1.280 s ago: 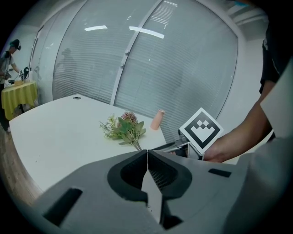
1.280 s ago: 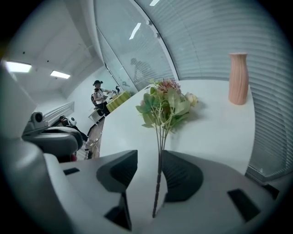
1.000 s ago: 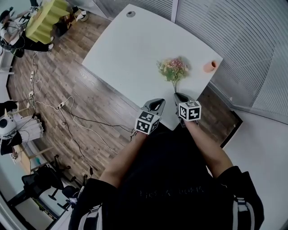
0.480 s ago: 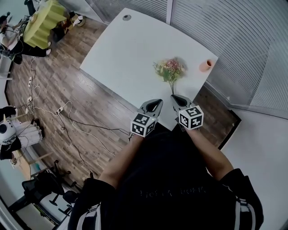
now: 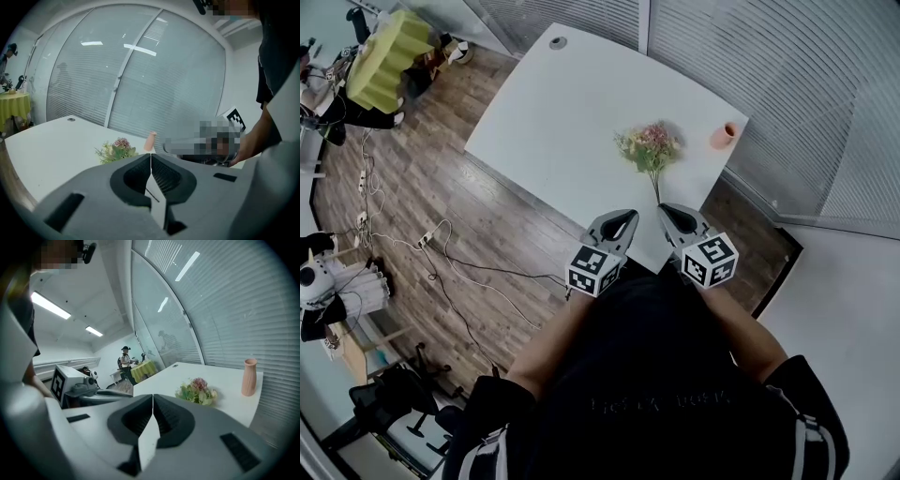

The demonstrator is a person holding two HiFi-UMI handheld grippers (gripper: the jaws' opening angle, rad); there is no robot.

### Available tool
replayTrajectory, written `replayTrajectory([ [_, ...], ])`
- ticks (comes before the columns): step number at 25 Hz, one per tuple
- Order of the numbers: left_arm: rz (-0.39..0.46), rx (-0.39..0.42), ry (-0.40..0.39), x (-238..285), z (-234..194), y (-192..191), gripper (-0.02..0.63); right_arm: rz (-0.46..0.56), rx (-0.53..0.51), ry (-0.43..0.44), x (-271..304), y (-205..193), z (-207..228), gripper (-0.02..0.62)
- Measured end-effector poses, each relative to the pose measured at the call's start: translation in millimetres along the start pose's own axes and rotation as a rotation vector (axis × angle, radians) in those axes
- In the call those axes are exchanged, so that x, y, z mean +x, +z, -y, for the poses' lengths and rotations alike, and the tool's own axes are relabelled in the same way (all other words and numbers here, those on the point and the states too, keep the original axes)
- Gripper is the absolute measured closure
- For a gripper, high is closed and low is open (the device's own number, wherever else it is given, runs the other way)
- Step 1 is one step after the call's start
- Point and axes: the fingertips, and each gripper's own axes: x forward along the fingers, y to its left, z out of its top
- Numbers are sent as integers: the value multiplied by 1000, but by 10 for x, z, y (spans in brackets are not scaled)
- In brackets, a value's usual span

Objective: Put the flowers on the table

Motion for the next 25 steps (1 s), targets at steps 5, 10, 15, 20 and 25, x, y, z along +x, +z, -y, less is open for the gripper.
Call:
replayTrajectory([
  [5, 23, 17, -14, -77, 81, 19, 586, 61, 4, 27, -147, 203, -81, 563],
  [10, 30, 20, 2, -161, 61, -10, 586, 95, 0, 36, -203, 288, -170, 565],
  [15, 54, 32, 16, -228, 70, 143, 586, 132, -28, 62, -321, 465, -291, 565],
  [20, 96, 56, 4, -301, 170, 283, 586, 179, -75, 94, -442, 630, -448, 566],
  [25, 125, 88, -2, -305, 248, 415, 586, 230, -137, 116, -530, 772, -544, 565],
])
